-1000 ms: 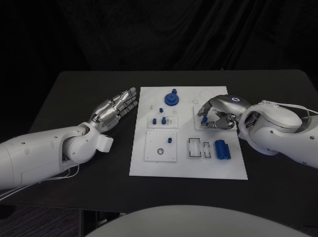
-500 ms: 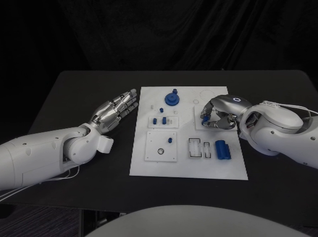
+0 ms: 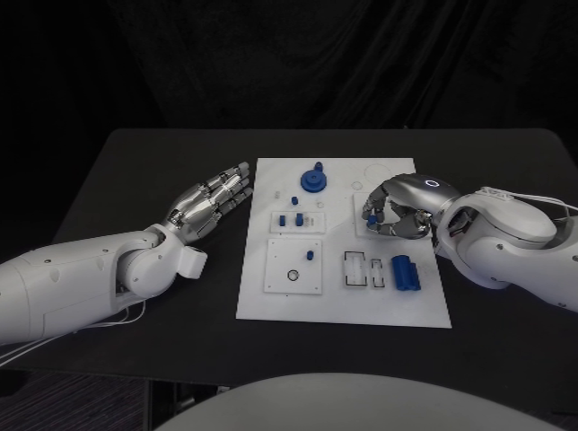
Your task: Assemble the parts on the task board
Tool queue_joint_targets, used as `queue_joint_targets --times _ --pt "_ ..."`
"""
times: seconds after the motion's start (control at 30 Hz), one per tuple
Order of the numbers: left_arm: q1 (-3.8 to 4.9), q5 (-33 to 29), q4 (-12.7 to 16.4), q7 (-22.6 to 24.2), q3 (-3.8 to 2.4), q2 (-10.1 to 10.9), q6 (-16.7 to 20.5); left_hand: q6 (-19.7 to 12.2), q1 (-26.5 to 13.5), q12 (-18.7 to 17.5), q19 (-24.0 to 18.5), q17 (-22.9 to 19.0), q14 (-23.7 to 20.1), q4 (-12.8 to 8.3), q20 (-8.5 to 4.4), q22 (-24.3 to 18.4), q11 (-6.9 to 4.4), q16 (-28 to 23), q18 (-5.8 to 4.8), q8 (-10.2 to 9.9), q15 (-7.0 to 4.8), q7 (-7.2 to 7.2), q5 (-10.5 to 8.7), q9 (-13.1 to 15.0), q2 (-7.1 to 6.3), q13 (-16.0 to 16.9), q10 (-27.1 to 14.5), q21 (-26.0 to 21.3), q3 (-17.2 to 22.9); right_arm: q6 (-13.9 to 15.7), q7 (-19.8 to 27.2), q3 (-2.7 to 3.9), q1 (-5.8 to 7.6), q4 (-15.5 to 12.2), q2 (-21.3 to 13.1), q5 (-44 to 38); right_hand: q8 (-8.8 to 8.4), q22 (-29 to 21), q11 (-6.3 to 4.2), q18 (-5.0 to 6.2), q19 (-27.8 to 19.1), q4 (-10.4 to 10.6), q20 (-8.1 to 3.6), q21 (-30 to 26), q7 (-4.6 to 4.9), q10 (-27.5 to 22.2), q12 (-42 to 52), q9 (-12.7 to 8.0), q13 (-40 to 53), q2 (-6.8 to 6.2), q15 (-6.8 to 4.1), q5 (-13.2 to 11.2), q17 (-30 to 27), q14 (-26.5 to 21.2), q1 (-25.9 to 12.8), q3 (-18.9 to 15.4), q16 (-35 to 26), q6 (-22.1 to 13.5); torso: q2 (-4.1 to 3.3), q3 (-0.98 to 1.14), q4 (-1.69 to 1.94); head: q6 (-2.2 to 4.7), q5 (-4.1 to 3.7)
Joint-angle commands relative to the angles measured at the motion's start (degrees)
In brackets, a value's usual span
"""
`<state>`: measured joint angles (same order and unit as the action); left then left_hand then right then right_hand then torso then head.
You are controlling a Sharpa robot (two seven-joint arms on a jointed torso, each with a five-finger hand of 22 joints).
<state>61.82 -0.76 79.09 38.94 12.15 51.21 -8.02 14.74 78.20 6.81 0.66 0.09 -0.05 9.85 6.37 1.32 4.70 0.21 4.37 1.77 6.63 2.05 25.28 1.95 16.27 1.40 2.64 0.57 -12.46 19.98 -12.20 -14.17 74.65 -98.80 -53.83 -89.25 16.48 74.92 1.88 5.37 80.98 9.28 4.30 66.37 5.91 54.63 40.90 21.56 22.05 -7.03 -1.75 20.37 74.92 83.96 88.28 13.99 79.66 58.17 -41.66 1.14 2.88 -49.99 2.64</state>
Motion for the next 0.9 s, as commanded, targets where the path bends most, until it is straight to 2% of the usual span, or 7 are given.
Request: queue_joint_targets --times 0.03,0.17,0.33,0.43,0.53,0.73,0.9 --pt "-0.12 0.1 -0.1 11.0 -0.05 -0.2 -1.4 -0.3 0.6 -0.2 -0.1 -0.1 0.0 -0.7 0.55 0.1 0.31 -0.2 -0.46 0.1 0.45 0.21 0.64 0.0 0.05 -0.1 0.0 -0.1 0.2 3.2 0.6 0.04 0.03 -0.9 -0.3 0.9 0.59 8.9 0.02 -0.68 0.2 0.0 -0.18 0.3 0.04 0.3 -0.3 1.5 0.0 0.66 -0.28 0.3 0.8 1.0 0.5 0.8 -0.2 0.5 0.03 0.03 -0.06 -0.01 0.23" --pt "-0.16 0.1 -0.1 10.6 -0.05 -0.2 -1.4 -0.4 0.6 -0.3 -0.1 -0.1 0.0 -0.9 0.63 0.1 0.27 -0.2 -0.47 0.1 0.56 0.31 0.88 0.0 0.06 -0.1 -0.1 -0.1 0.3 3.6 0.7 0.05 0.85 -1.7 -0.5 1.4 0.79 8.8 0.15 -0.67 0.2 -0.2 -0.14 0.2 0.21 0.3 -1.2 2.0 -0.2 0.54 -0.19 0.3 0.6 0.9 0.6 1.4 -0.4 0.0 -0.01 0.06 -0.04 -0.01 0.13" --pt "-0.18 0.1 -0.1 10.2 -0.05 -0.2 -1.6 -0.3 0.6 -0.3 0.0 -0.1 0.0 -1.1 0.69 0.2 0.20 -0.2 -0.48 0.1 0.61 0.46 1.01 0.0 0.08 -0.1 -0.1 -0.1 0.3 3.6 0.8 0.05 2.48 -3.2 -0.5 1.6 1.22 8.8 0.39 -0.62 0.0 -0.3 0.00 -0.1 0.41 0.3 -2.8 2.8 -0.7 0.50 0.00 0.3 0.3 0.8 0.8 2.1 -0.7 -0.5 0.01 0.08 -0.04 -0.01 0.44" --pt "-0.18 0.1 -0.2 9.9 -0.06 -0.4 -1.7 -0.3 0.7 -0.2 0.0 -0.1 0.0 -1.3 0.77 0.2 0.33 -0.2 -0.47 0.1 0.68 0.59 1.15 0.0 0.12 -0.1 -0.1 -0.1 0.4 3.3 1.0 0.05 3.14 -4.2 -0.4 1.7 1.37 8.7 0.46 -0.60 0.0 -0.4 0.05 -0.3 0.45 0.3 -3.3 3.1 -0.8 0.47 0.05 0.3 0.2 0.8 0.8 2.3 -0.8 -0.5 0.08 0.04 -0.09 -0.01 0.54" --pt "-0.18 0.1 -0.3 9.6 -0.06 -0.5 -1.9 -0.3 0.7 -0.2 0.0 -0.1 0.0 -1.4 0.83 0.2 0.44 -0.2 -0.47 0.1 0.74 0.66 1.17 0.0 0.13 -0.1 -0.1 -0.1 0.5 2.7 1.3 0.05 3.50 -5.4 0.0 1.7 1.48 8.7 0.54 -0.56 -0.1 -0.3 0.09 -0.5 0.49 0.4 -3.8 3.3 -1.0 0.41 0.11 0.2 0.1 0.7 0.7 2.4 -0.9 -0.6 0.04 -0.03 0.01 -0.01 0.51" --pt "-0.19 0.1 -0.6 9.3 -0.06 -0.9 -2.4 -0.5 0.3 -0.3 0.1 -0.1 0.0 -1.8 1.36 0.4 0.33 -0.2 -0.56 0.1 1.40 0.80 1.16 0.0 0.24 -0.1 -0.3 0.0 0.7 -0.3 2.4 0.05 3.35 -7.5 2.5 2.9 1.33 8.6 0.97 -0.50 -0.4 -0.2 0.39 -1.0 0.79 0.3 -6.2 3.8 -2.0 0.30 0.48 -0.6 -0.3 0.5 0.2 2.9 -1.3 -1.8 0.00 0.01 0.00 -0.01 0.87" --pt "-0.19 0.1 -1.0 9.0 -0.06 -1.5 -2.9 -0.6 0.3 -0.3 0.2 -0.1 0.0 -1.8 1.43 0.4 0.42 -0.2 -0.56 0.1 1.47 0.77 1.16 0.0 0.26 -0.1 -0.3 0.0 0.7 -2.4 4.5 0.05 1.92 -7.7 5.8 -1.8 0.63 8.5 1.47 -0.44 -0.6 -0.7 0.77 -1.3 1.23 0.7 -8.9 3.9 -3.2 0.28 0.90 -0.8 -0.6 0.3 0.5 3.7 -1.6 -2.7 0.02 -0.03 0.01 -0.01 1.33"
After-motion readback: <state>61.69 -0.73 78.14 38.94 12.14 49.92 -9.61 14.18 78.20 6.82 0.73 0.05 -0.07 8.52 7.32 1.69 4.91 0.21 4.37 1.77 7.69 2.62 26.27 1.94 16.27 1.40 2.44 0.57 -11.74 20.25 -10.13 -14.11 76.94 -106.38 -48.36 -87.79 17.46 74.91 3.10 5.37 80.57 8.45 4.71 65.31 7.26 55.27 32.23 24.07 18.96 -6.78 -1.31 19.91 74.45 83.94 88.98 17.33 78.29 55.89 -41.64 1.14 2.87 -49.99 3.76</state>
